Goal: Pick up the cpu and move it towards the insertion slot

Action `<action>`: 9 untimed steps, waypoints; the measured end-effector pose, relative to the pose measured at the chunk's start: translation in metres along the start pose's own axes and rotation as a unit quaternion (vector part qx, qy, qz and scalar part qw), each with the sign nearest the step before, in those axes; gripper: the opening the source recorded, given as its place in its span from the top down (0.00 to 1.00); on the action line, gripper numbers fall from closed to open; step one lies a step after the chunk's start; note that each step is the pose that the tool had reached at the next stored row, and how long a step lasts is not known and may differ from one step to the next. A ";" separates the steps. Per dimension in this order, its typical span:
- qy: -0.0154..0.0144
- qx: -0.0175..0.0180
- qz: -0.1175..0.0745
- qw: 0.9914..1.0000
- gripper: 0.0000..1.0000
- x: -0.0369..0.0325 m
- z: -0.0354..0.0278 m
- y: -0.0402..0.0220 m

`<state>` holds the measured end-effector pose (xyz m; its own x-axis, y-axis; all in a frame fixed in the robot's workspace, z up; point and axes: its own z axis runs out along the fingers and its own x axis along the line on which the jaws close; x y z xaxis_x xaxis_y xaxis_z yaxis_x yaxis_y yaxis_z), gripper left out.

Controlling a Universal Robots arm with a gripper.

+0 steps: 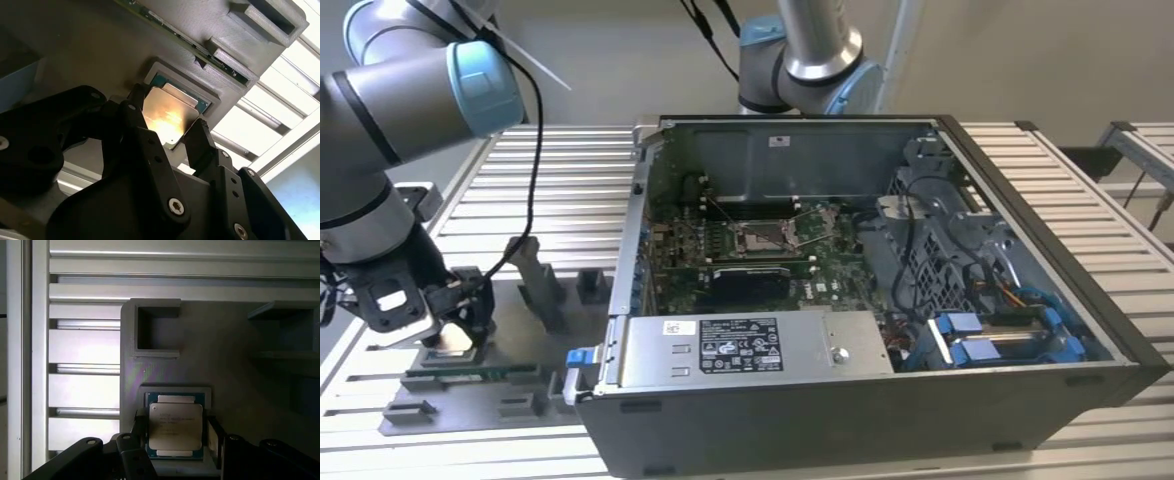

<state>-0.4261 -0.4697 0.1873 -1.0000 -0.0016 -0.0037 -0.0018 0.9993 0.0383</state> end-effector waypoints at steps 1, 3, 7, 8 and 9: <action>0.000 0.000 0.000 1.000 0.00 0.0000 0.0000 0.0000; 0.000 0.000 0.000 1.000 1.00 0.0000 0.0000 0.0000; 0.000 0.000 0.000 1.000 1.00 0.0000 0.0001 0.0000; 0.000 0.000 0.000 1.000 1.00 0.0000 0.0000 0.0000; 0.000 0.000 0.000 1.000 1.00 0.0000 -0.0001 0.0000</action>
<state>-0.4261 -0.4697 0.1874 -1.0000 -0.0016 -0.0040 -0.0018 0.9993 0.0384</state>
